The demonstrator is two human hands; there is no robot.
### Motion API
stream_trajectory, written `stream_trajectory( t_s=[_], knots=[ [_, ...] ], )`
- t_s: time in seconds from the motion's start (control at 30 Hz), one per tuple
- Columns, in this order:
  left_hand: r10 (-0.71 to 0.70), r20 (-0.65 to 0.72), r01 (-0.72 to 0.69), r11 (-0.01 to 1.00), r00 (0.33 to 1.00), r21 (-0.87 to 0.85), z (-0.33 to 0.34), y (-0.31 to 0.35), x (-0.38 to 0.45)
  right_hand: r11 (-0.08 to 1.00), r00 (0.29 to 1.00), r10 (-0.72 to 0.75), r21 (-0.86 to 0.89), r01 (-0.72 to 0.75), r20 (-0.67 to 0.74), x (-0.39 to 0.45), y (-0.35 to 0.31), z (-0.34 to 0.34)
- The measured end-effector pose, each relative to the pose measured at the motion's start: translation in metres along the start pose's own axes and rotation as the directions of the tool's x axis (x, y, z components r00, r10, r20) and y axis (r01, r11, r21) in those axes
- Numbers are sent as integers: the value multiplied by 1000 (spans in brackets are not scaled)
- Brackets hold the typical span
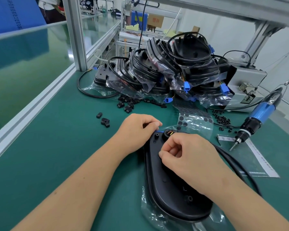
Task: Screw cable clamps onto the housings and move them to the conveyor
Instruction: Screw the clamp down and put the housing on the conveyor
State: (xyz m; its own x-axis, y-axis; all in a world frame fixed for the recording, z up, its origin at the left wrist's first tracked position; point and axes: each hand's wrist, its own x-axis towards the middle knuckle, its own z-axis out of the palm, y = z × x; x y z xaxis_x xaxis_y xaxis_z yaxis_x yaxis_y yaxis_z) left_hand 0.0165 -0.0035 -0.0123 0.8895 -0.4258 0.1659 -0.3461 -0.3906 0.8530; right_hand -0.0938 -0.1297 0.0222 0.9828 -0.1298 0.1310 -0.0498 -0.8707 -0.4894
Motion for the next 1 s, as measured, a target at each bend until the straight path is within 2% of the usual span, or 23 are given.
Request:
stream_trajectory(
  t_s=[0.13, 0.23, 0.47, 0.6, 0.67, 0.73, 0.8, 0.87, 0.93, 1.0],
  knots=[
    [-9, 0, 9, 1000, 1000, -4, 0, 1, -1, 998, 990, 46, 39, -52, 134, 13, -1, -12],
    [-10, 0, 10, 1000, 1000, 3, 0, 1, 0, 997, 983, 56, 48, -66, 176, 18, -1, -17],
    [23, -8, -23, 999, 1000, 31, 0, -2, 0, 998, 993, 18, 59, -26, 121, 15, 2, -14],
    [95, -62, -93, 995, 994, 30, -5, 4, -2, 934, 996, 65, 349, -82, 60, 10, 14, -34],
    [133, 2, -133, 991, 991, -7, -9, 13, -4, 912, 996, 88, 404, -69, -28, 9, 27, -50],
    [165, 125, -164, 986, 978, -17, -9, 25, -8, 907, 990, 116, 415, -71, -85, 8, 41, -66],
    [197, 195, -215, 973, 961, 78, -1, 32, -11, 948, 982, 134, 305, -89, -130, 9, 60, -78],
    [215, 202, -256, 945, 955, 204, 9, 36, -13, 984, 976, 175, 54, -169, -130, 10, 82, -85],
    [216, 163, -250, 939, 963, 235, 16, 39, -13, 940, 960, 268, -195, -278, -75, 10, 102, -84],
    [181, 78, -193, 963, 980, 191, 17, 41, -9, 886, 940, 342, -334, -321, 4, 10, 116, -75]
  ],
)
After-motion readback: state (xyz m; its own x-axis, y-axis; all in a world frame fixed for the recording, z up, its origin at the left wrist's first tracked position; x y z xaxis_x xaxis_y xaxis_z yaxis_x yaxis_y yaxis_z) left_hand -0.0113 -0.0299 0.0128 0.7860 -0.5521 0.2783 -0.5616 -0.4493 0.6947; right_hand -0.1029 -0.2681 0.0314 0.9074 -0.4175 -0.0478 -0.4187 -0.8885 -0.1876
